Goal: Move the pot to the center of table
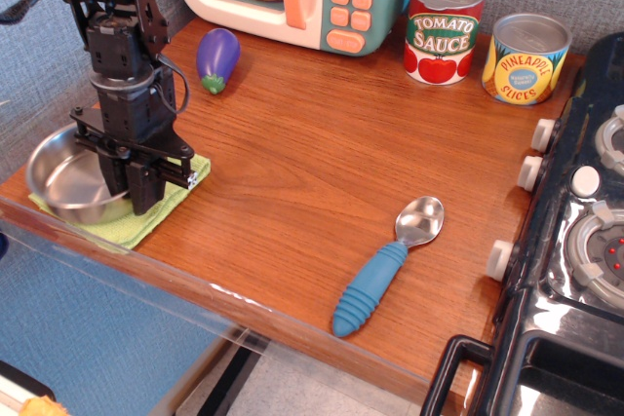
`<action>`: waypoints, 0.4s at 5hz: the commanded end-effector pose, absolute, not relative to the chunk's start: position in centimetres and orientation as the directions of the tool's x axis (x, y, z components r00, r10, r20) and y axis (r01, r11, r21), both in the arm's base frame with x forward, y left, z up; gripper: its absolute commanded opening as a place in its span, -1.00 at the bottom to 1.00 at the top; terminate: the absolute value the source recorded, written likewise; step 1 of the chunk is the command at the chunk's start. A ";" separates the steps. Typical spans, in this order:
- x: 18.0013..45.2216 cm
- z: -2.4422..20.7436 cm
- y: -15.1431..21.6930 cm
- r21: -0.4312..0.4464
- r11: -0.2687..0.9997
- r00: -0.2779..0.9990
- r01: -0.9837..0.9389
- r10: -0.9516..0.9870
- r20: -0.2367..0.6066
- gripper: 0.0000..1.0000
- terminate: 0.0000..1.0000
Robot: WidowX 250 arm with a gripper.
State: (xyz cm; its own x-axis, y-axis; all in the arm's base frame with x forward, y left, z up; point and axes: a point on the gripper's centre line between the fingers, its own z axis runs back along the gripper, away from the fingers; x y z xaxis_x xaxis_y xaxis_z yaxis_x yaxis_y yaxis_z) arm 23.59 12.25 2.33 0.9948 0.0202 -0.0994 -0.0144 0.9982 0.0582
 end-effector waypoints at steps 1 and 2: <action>24.0 9.2 10.1 0.124 0.990 0.997 0.071 -0.070 -0.012 -1.00 -1.00; 25.6 13.2 6.3 0.125 0.977 0.983 0.171 -0.178 0.050 -1.00 -1.00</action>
State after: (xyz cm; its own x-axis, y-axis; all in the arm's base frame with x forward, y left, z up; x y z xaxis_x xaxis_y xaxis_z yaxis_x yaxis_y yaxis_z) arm 25.94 5.50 11.69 0.9816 -0.1907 0.0063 0.1891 0.9768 0.1010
